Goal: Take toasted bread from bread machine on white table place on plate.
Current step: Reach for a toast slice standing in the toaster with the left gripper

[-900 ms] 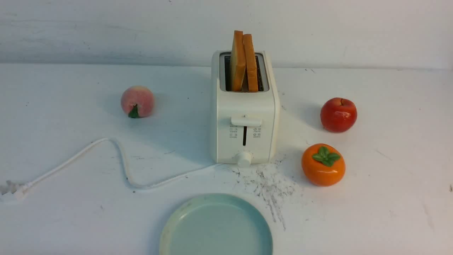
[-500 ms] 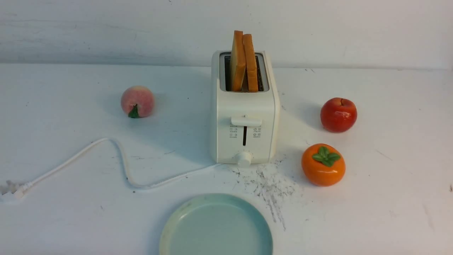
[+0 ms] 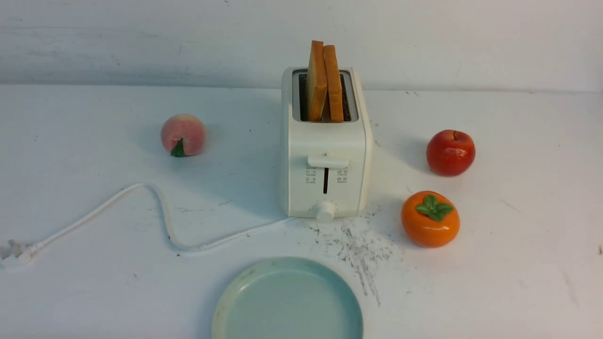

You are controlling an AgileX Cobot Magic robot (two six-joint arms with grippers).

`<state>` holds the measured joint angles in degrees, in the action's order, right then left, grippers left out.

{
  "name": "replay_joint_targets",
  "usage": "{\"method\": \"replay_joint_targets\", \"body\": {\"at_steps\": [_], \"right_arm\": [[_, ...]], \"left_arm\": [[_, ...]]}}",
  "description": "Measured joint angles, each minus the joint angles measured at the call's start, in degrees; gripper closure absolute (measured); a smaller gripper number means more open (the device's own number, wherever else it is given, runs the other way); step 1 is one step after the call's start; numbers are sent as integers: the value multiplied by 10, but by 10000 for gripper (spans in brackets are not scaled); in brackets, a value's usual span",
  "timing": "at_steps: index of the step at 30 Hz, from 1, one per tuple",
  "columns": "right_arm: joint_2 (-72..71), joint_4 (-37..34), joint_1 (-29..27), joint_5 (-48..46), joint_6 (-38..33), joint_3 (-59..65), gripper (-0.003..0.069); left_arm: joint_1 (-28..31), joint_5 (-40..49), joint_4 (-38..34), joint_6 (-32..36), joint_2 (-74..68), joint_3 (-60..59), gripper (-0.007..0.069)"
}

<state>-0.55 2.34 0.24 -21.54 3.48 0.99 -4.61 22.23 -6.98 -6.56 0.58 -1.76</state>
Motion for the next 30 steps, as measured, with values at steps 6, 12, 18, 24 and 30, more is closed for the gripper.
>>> {"method": "replay_joint_targets", "body": {"at_steps": [6, 12, 18, 24, 30], "right_arm": [[0, 0, 0, 0, 0, 0, 419], [0, -109, 0, 17, 52, 2, 419], [0, -412, 0, 128, 172, 4, 419], [0, -500, 0, 176, 162, 4, 419], [0, -499, 0, 190, 125, -33, 452]], "left_arm": [[0, -61, -28, 0, 0, 0, 388], [0, -184, -115, 0, 0, 0, 388], [0, -311, -283, -37, 0, 0, 388], [0, -384, -391, -43, 0, 0, 399], [0, -377, -406, -45, 0, 57, 624]]}}
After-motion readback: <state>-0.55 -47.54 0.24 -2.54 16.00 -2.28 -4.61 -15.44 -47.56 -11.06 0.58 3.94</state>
